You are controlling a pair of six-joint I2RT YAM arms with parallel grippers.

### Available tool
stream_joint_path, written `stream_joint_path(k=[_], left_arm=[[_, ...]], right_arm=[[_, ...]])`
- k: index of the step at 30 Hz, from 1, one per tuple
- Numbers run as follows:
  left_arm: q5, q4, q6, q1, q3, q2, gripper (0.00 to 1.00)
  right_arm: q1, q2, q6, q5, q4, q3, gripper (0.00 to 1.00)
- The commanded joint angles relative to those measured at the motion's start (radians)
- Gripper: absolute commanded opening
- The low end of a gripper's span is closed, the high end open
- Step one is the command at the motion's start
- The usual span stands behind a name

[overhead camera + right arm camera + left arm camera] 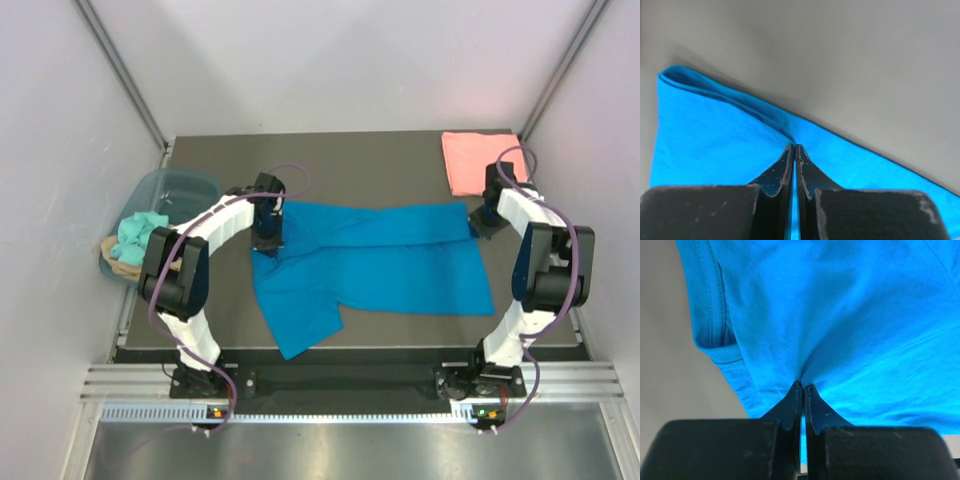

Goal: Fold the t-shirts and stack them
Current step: Fold the tshirt

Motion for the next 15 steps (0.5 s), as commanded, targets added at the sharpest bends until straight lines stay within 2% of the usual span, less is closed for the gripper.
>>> stream_joint_path(k=[1,15], left_arm=[[-0.011,-0.021,-0.010,0.001,0.005,0.012,0.00],[0.020,-0.010,-0.031,0.000,-0.021,0.009,0.01]], right_arm=[[0.009,-0.061,0.003,0.030,0.063,-0.062,0.00],[0.003,-0.066,0.051,0.065,0.104,-0.128,0.00]])
